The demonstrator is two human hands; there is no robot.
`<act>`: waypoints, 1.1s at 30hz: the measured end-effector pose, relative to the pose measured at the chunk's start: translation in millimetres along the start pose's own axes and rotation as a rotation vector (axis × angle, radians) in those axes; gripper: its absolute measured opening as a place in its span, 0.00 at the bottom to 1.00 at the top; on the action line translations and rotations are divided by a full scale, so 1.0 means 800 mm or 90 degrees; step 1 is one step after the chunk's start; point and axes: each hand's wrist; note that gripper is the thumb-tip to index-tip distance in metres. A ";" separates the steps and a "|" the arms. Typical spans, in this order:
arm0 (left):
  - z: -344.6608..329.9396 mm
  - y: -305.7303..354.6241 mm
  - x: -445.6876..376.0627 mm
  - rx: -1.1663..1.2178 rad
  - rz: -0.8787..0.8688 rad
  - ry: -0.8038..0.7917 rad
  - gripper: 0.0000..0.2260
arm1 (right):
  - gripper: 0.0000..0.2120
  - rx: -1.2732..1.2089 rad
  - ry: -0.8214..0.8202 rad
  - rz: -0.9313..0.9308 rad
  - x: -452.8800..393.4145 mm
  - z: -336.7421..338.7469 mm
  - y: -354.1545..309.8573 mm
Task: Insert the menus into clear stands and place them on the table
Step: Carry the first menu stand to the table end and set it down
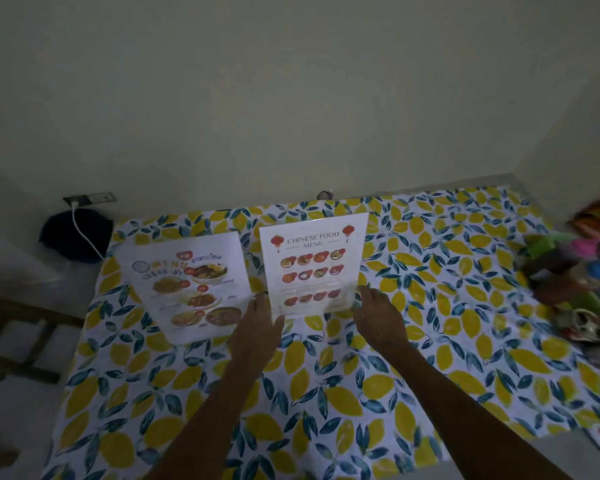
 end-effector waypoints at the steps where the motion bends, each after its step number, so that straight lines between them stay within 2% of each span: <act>1: -0.009 0.008 -0.004 0.023 0.015 0.017 0.29 | 0.22 -0.011 -0.003 -0.005 -0.012 -0.005 0.009; 5: -0.030 0.032 -0.022 0.024 0.077 0.086 0.31 | 0.19 -0.146 -0.029 -0.017 -0.056 -0.019 0.021; 7: -0.033 0.036 -0.028 0.029 0.093 0.128 0.28 | 0.16 -0.217 -0.026 -0.003 -0.070 -0.023 0.018; 10: -0.036 0.030 -0.034 0.036 0.082 0.166 0.24 | 0.10 -0.305 0.001 0.013 -0.077 -0.027 0.019; 12: -0.036 0.027 -0.033 0.018 0.050 0.173 0.23 | 0.09 -0.330 0.002 0.028 -0.078 -0.027 0.026; 15: -0.032 0.035 -0.026 0.023 0.001 0.178 0.18 | 0.09 -0.335 0.020 0.040 -0.075 -0.023 0.038; 19: -0.030 0.062 -0.015 0.048 -0.010 0.180 0.13 | 0.12 -0.344 0.036 0.032 -0.067 -0.007 0.054; 25: -0.042 0.098 0.001 0.061 -0.085 0.161 0.20 | 0.13 -0.296 0.102 0.029 -0.037 0.028 0.109; 28: -0.050 0.135 0.012 0.081 -0.121 0.147 0.16 | 0.13 -0.285 0.120 0.010 -0.023 0.047 0.146; 33: -0.072 0.216 0.004 0.089 -0.189 0.103 0.15 | 0.13 -0.258 0.146 -0.036 -0.020 0.096 0.222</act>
Point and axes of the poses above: each hand's wrist, its own x-axis away from the middle knuckle, its own z-axis out of the back of the hand, y = z × x, and after that the axes turned 15 degrees about x, right-handed
